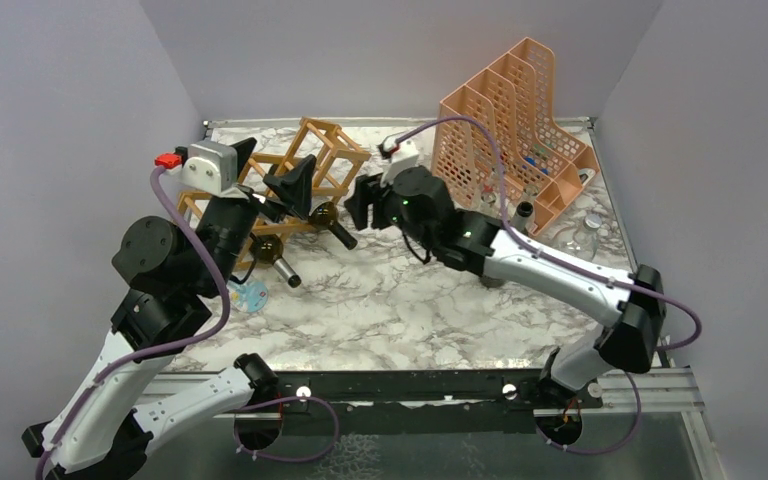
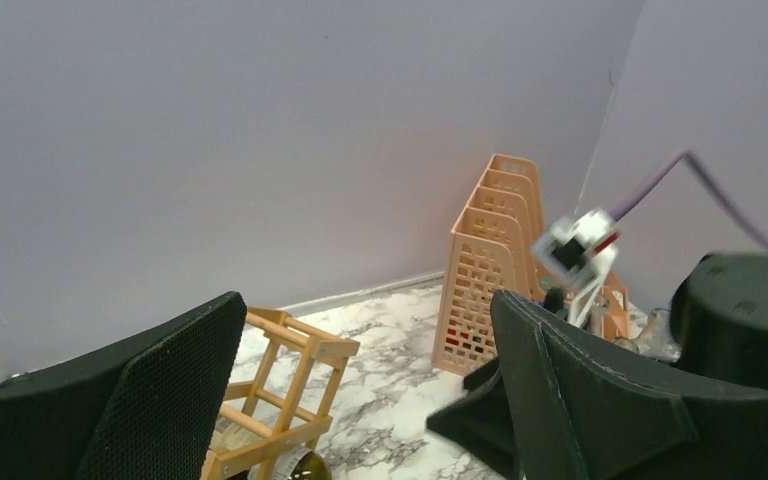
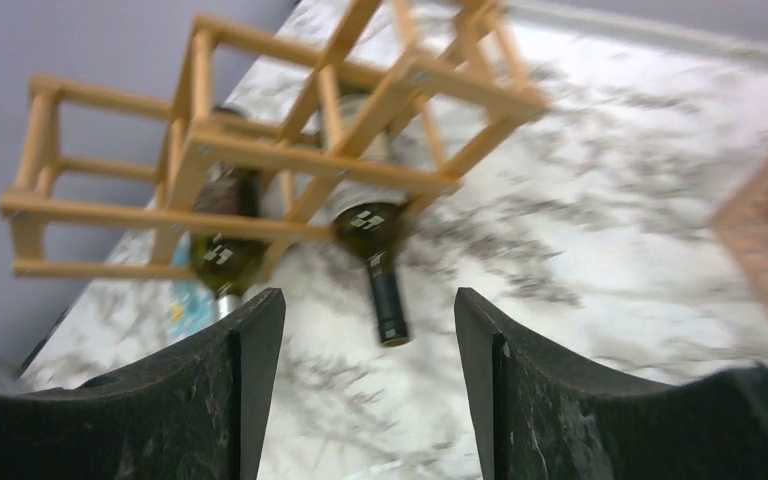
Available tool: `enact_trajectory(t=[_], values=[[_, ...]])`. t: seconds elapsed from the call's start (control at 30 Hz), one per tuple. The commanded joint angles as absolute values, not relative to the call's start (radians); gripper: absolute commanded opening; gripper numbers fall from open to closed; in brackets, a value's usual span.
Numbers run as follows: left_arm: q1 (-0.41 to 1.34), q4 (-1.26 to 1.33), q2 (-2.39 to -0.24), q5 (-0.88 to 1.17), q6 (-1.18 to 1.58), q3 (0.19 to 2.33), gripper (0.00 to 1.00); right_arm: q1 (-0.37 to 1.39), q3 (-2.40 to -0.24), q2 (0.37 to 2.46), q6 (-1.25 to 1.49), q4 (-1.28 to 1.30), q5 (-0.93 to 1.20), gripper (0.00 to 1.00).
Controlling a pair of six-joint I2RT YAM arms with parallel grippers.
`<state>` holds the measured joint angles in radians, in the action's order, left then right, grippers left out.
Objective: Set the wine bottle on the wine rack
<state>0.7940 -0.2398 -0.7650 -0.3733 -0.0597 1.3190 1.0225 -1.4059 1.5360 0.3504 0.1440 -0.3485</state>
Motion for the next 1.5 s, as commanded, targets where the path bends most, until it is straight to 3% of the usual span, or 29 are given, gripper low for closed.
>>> enact_trajectory(t=[0.0, 0.27, 0.4, 0.53, 0.67, 0.87, 1.1, 1.47], values=[[0.798, -0.221, -0.767, -0.336, -0.026, 1.266, 0.99, 0.982, -1.397, 1.415, 0.222, 0.228, -0.570, 0.66], [0.797, -0.257, -0.790, -0.460, -0.008, 1.142, 0.99, 0.969, -1.369, 1.195, 0.205, 0.426, -0.809, 0.66], [0.797, -0.225, -0.811, -0.422, 0.013, 1.086, 0.99, 0.970, -1.344, 1.107, 0.268, 0.580, -0.956, 0.66], [0.797, -0.191, -0.838, -0.382, 0.020, 1.053, 0.99, 0.958, -1.261, 1.033, 0.225, 0.570, -1.079, 0.74], [0.797, -0.197, -0.872, -0.371, 0.027, 1.047, 0.99, 0.852, -1.191, 0.960, 0.166, 0.469, -0.996, 0.76], [0.797, -0.190, -0.894, -0.350, 0.040, 1.037, 0.99, 0.745, -1.202, 1.000, 0.261, 0.579, -0.863, 0.76], [0.798, -0.196, -0.905, -0.344, 0.038, 1.043, 0.99, 0.712, -1.145, 1.007, 0.375, 0.634, -0.802, 0.60], [0.797, -0.196, -0.925, -0.328, 0.042, 1.051, 0.99, 0.689, -1.077, 1.007, 0.394, 0.634, -0.814, 0.44]])
